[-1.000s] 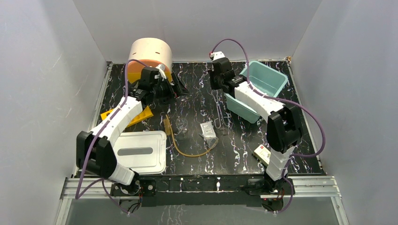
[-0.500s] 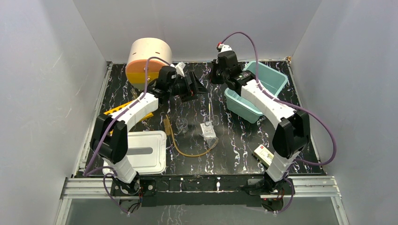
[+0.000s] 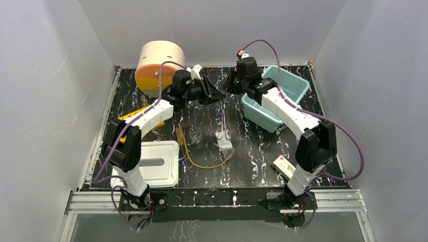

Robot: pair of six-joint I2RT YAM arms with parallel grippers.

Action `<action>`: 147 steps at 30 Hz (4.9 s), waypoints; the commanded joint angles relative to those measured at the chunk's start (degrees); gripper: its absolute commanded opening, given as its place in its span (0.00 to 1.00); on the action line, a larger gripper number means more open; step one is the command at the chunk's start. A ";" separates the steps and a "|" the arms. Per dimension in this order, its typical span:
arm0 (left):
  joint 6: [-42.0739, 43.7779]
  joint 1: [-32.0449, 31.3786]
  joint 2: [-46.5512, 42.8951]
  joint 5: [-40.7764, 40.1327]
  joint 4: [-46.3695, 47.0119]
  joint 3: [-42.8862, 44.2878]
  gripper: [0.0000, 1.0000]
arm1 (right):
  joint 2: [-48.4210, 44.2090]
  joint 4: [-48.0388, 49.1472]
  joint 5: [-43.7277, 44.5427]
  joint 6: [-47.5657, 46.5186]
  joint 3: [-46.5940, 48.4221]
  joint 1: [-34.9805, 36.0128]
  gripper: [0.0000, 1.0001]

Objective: Organize the chemistry lab equipment

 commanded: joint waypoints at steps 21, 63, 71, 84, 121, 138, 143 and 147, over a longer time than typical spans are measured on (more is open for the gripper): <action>4.50 1.58 -2.48 6.59 -6.76 7.32 0.00 | -10.90 6.98 -13.96 5.01 -6.45 -5.58 0.73; -1.24 5.93 -5.54 6.30 -8.13 12.57 0.17 | -9.53 11.57 -30.13 0.88 -9.58 -3.38 0.00; 2.89 6.34 -6.31 5.51 -15.35 15.65 0.71 | -11.50 8.08 -21.05 -1.48 -8.16 -6.83 0.00; 7.67 7.57 -12.28 4.06 -20.68 8.46 0.80 | -14.79 -2.95 -2.80 -5.58 -4.57 -21.25 0.00; 14.56 7.54 -17.13 -5.42 -31.25 2.09 0.81 | 15.44 -15.32 6.90 -2.99 3.86 -27.51 0.00; 14.87 7.60 -15.04 -5.03 -31.88 3.76 0.81 | 20.44 -14.86 4.19 -1.49 8.01 -28.16 0.32; 15.71 7.56 -14.52 -5.17 -32.56 4.88 0.81 | 19.27 -16.91 5.41 -2.29 10.50 -28.21 0.43; 16.30 7.60 -14.23 -5.76 -33.21 5.92 0.81 | 16.30 -18.26 5.95 -3.20 12.03 -28.20 0.50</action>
